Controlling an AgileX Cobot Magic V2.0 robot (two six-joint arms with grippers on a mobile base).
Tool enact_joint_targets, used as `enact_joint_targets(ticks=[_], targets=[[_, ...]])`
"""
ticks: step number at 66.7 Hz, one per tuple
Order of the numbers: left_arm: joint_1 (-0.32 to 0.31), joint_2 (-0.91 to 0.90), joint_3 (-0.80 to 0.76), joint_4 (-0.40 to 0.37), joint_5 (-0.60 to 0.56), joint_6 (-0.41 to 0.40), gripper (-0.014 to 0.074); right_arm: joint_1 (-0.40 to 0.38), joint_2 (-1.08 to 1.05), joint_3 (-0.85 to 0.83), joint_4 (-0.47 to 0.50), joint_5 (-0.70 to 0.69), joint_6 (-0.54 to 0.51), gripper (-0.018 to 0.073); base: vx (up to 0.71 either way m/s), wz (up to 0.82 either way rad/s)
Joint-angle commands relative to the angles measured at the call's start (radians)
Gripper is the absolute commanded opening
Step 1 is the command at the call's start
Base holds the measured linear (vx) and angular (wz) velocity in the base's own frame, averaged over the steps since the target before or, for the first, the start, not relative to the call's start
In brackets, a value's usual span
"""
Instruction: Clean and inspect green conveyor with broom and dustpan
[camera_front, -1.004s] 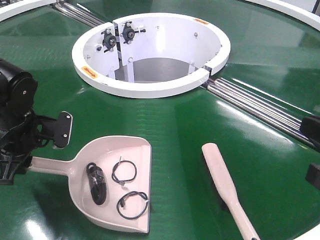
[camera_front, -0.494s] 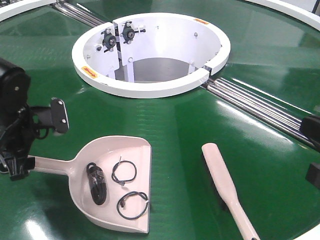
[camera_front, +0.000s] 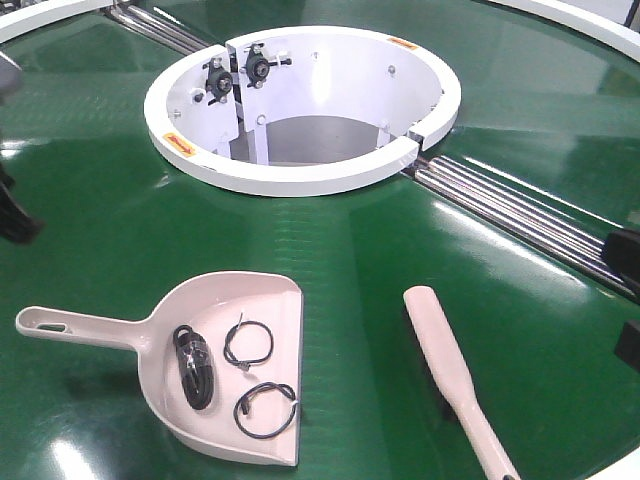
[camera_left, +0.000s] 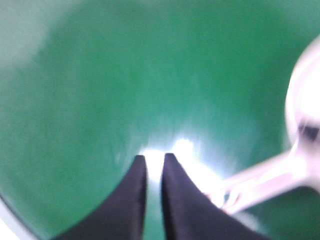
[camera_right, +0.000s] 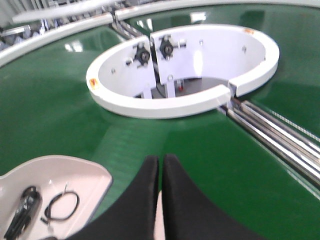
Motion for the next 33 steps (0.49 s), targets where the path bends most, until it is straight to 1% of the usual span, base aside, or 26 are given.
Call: enact_joint_targets(ticks=[1,8,15,19,22,25,33], targets=[[-0.007,-0.107,-0.024,-0.042,-0.127,-0.064,-0.0025,-0.002,-0.054,0.026,-0.006,-0.183,0.000,-0.0005,0.00,0.00],[-0.007,-0.226,0.020,-0.123,-0.281,-0.062,-0.0025,-0.002,-0.123,0.123,-0.006,-0.274,-0.023,-0.0005,0.00,0.00],[-0.008,-0.356,0.153,-0.190,-0.436,-0.057,-0.0025,-0.002,-0.165,0.220,-0.006,-0.320,-0.054,-0.0005,0.00,0.00],[-0.008,-0.428,0.251,-0.233,-0.485,-0.057,-0.0024,-0.002,-0.170,0.260,-0.006,-0.346,-0.054,-0.0005,0.00,0.00],[-0.008,-0.478,0.327,-0.277,-0.507,-0.057,-0.0024,-0.002,-0.170,0.279,-0.006,-0.364,-0.054,-0.0005,0.00,0.00],[-0.008,-0.528,0.406,-0.305,-0.528,-0.057,-0.0024,-0.002,-0.170,0.296,-0.006,-0.385,-0.054,-0.0005,0.00,0.00],[-0.008,-0.664,0.612,-0.299,-0.634,-0.057,-0.0024,-0.002,-0.170,0.316,-0.006,-0.434,-0.054,-0.0005,0.00,0.00]])
